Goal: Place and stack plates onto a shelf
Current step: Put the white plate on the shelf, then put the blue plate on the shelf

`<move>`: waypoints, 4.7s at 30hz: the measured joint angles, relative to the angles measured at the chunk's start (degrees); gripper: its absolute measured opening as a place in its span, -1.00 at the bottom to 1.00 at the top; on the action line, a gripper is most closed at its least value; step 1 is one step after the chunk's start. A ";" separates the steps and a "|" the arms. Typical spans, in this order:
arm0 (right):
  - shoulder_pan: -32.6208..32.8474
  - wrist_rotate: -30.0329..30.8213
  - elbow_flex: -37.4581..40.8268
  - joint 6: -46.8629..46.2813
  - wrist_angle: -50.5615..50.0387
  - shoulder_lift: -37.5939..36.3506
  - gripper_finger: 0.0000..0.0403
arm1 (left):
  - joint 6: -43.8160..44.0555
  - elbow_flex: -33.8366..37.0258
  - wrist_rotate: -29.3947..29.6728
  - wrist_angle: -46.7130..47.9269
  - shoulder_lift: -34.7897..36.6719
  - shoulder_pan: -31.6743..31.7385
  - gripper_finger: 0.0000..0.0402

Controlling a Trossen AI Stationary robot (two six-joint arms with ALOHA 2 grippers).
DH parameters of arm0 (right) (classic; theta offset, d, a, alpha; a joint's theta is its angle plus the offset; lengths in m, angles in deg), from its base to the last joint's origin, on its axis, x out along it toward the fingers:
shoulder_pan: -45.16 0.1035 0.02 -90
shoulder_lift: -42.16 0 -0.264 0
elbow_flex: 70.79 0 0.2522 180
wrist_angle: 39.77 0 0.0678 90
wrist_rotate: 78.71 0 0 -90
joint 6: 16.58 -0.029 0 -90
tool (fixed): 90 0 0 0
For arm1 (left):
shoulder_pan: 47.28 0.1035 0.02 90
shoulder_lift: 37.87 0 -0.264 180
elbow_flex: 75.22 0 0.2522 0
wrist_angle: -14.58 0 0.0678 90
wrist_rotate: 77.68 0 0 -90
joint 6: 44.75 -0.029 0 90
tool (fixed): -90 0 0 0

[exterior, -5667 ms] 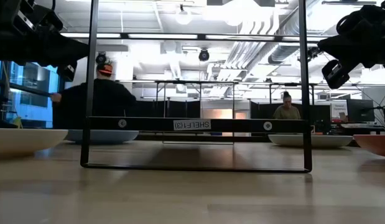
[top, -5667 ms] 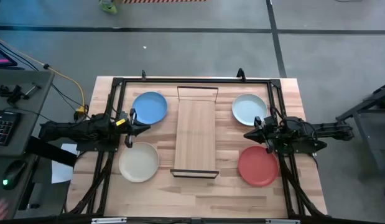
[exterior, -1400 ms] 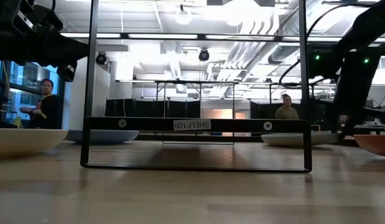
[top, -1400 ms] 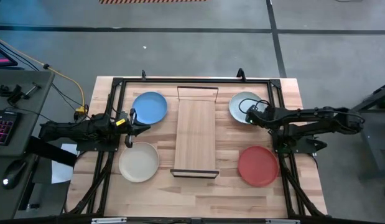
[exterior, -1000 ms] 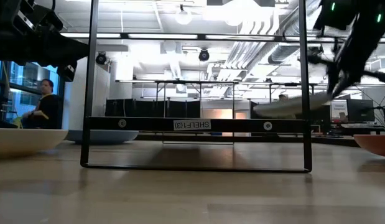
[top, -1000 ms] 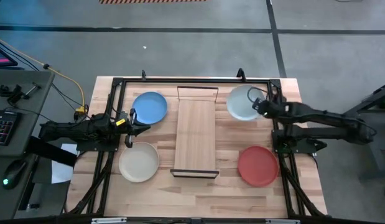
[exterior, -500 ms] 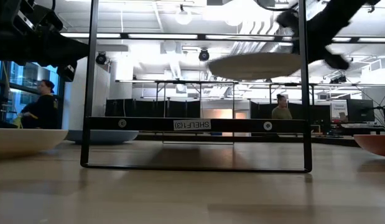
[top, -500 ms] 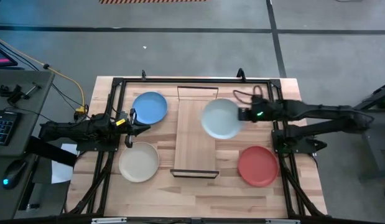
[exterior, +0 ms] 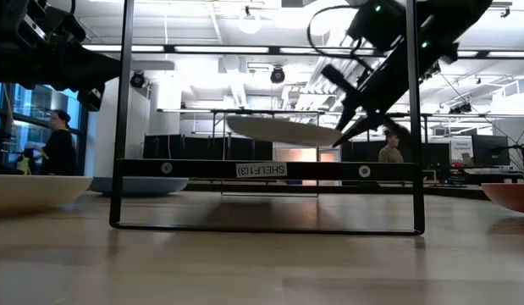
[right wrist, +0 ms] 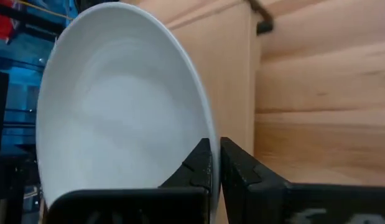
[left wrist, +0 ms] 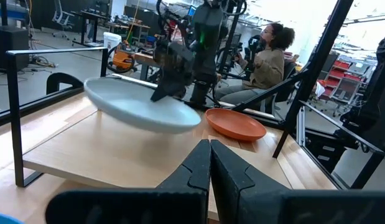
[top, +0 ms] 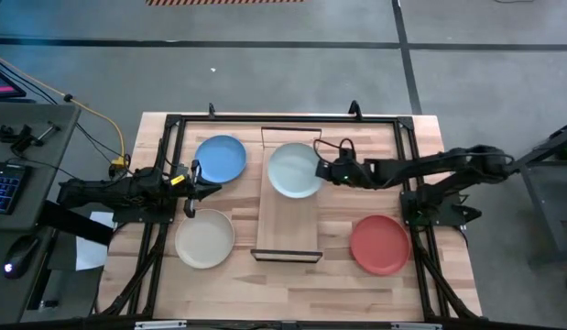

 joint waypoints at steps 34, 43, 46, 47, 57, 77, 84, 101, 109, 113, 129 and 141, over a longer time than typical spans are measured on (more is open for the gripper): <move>-2.47 -2.23 -0.04 -4.32 9.85 9.17 -0.54 | -0.01 0.00 -0.02 0.00 0.02 0.00 -1.00; -5.38 -6.13 -0.07 9.32 -5.06 -0.39 -0.41 | -0.01 0.02 -0.02 0.02 0.02 -0.02 -1.00; -5.45 -8.12 -0.07 14.08 -15.47 -6.59 -0.41 | 0.00 0.01 0.00 0.02 0.01 0.00 -1.00; -5.26 -9.67 -0.07 15.99 -19.08 -8.47 -0.41 | 0.01 0.02 -0.02 0.02 0.01 -0.02 -1.00; 1.28 -15.73 -0.04 21.36 -38.60 -21.91 -0.41 | 0.00 0.00 -0.02 0.02 0.00 -0.02 -1.00; 5.99 -5.75 -0.04 56.15 -4.80 -33.64 -0.41 | 5.29 0.02 5.29 -15.43 -0.09 0.00 -1.00; 5.60 -3.86 -0.04 55.74 -4.78 -33.58 -0.41 | 9.75 -0.59 21.26 -41.45 -0.96 0.03 -1.00; 5.60 -1.42 -0.04 54.21 -4.86 -33.56 -0.41 | 23.28 -33.26 11.12 40.63 -39.13 7.21 -0.21; 5.60 -1.46 -0.04 54.21 -5.20 -33.52 -0.41 | 12.55 -33.38 6.25 42.73 -56.77 9.61 -0.13; 5.60 -1.46 -0.04 54.21 -5.23 -33.52 -0.41 | 9.13 -33.38 7.46 38.84 -62.91 10.33 -0.13; 5.60 -1.51 -0.02 54.19 -8.81 -33.49 -0.41 | 1.45 -33.40 12.91 36.68 -77.07 11.44 -0.33; 5.60 -1.51 -0.02 54.17 -8.80 -33.49 -0.41 | -1.42 -41.89 14.53 47.95 -73.04 14.36 -0.98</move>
